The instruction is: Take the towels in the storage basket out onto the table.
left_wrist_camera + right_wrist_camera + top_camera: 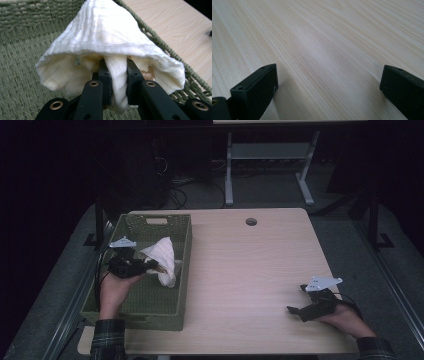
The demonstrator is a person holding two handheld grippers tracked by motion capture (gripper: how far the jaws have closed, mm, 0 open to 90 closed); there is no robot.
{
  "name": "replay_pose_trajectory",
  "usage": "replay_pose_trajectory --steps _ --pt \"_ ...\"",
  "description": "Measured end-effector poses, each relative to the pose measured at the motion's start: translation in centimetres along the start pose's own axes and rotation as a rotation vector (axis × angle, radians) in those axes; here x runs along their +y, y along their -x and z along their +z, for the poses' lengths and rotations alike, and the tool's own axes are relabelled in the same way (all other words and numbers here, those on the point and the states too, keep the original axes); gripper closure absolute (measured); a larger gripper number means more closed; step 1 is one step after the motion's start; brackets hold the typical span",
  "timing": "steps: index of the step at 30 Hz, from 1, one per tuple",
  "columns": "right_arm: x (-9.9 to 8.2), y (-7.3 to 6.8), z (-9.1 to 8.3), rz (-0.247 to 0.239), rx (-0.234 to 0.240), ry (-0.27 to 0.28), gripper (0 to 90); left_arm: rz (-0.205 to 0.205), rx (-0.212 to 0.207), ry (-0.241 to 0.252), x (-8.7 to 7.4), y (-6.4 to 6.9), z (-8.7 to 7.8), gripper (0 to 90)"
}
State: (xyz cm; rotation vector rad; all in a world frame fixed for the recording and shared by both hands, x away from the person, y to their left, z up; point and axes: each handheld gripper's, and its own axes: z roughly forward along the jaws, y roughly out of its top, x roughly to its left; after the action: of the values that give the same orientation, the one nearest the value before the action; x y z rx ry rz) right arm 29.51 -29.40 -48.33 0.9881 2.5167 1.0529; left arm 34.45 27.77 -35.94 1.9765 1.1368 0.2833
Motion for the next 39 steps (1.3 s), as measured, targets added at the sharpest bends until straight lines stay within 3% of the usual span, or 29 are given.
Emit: replay_pose_trajectory --steps 13,18,24,39 --pt "0.0 0.0 0.0 -0.001 0.000 0.000 1.1 0.025 -0.027 0.066 1.6 0.3 -1.9 78.2" --pt "0.0 0.0 0.0 0.001 0.001 0.000 1.1 0.037 -0.055 0.090 2.5 0.7 -2.4 78.3" --pt "0.0 0.0 0.0 0.001 0.000 0.000 1.1 0.059 -0.084 0.134 3.8 1.7 -3.0 78.4" --pt "0.0 0.0 0.0 0.001 0.001 0.001 1.1 0.106 -0.164 0.172 5.9 4.4 -2.7 78.6"
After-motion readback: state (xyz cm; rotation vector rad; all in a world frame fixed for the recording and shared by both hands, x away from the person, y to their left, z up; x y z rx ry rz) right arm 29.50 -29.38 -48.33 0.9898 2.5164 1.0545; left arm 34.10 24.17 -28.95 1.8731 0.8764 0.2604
